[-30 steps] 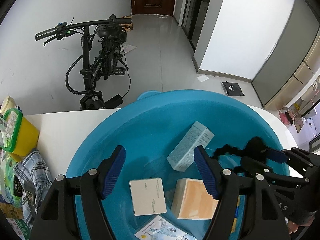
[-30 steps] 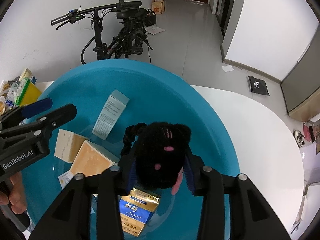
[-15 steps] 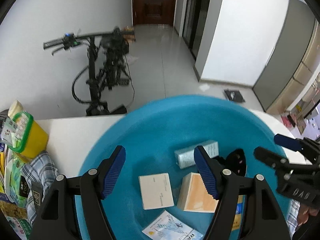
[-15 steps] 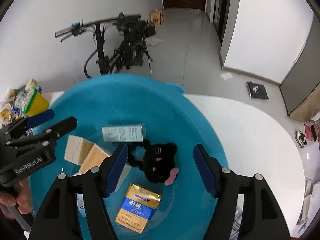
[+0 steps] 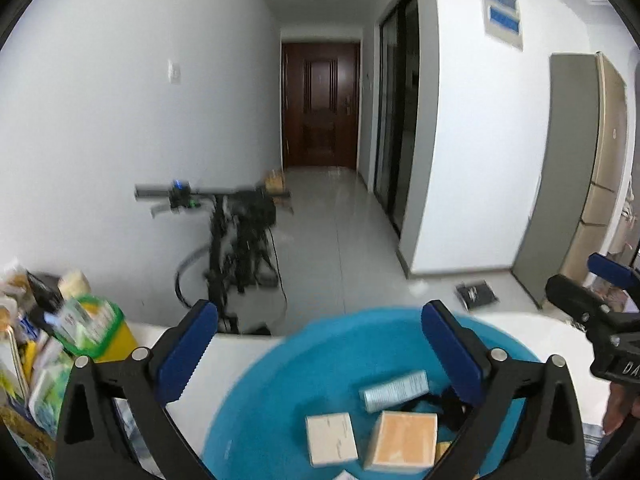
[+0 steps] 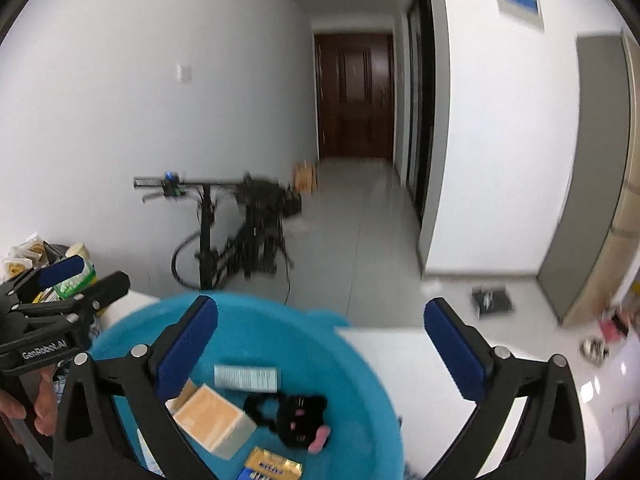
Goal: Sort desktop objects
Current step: 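Raise both tools away from the basin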
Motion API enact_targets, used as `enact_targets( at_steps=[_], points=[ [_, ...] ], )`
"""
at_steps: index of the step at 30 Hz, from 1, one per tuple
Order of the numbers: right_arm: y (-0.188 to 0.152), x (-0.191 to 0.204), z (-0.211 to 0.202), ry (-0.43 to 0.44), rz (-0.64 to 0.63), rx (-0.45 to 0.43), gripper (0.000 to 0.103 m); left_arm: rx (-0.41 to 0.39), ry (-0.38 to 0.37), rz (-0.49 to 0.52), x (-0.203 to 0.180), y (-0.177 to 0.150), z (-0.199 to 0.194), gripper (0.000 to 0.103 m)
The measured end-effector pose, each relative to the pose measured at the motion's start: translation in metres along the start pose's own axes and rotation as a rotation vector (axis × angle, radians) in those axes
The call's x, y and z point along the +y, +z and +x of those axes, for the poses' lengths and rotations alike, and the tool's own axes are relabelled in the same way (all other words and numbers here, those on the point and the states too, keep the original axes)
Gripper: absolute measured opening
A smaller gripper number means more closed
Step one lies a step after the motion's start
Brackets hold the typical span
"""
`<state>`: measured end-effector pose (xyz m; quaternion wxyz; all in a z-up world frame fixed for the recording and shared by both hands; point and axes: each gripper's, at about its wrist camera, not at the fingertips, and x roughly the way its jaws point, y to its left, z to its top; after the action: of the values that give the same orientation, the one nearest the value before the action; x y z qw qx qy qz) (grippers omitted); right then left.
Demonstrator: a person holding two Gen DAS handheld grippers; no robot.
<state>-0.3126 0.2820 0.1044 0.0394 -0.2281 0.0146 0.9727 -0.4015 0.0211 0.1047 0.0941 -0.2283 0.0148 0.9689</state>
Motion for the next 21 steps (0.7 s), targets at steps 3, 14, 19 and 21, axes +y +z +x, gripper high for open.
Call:
enact_targets(
  at_steps=[3,14,19,21],
  points=[
    [0.005,-0.001,-0.009,-0.007,0.035,-0.026,0.103,-0.084,-0.021,0.009,0.000,0.002,-0.016,0.103],
    [0.004,-0.010,-0.038,-0.006,0.039,-0.035,0.103,-0.110,-0.010,0.031,-0.005,0.012,-0.054,0.103],
    [0.001,-0.011,-0.057,0.006,0.044,-0.042,0.103,-0.117,-0.004,0.036,-0.005,0.010,-0.074,0.103],
    [-0.001,-0.009,-0.066,0.006,0.031,-0.045,0.103,-0.137,0.007,0.037,-0.004,0.006,-0.086,0.103]
  ],
)
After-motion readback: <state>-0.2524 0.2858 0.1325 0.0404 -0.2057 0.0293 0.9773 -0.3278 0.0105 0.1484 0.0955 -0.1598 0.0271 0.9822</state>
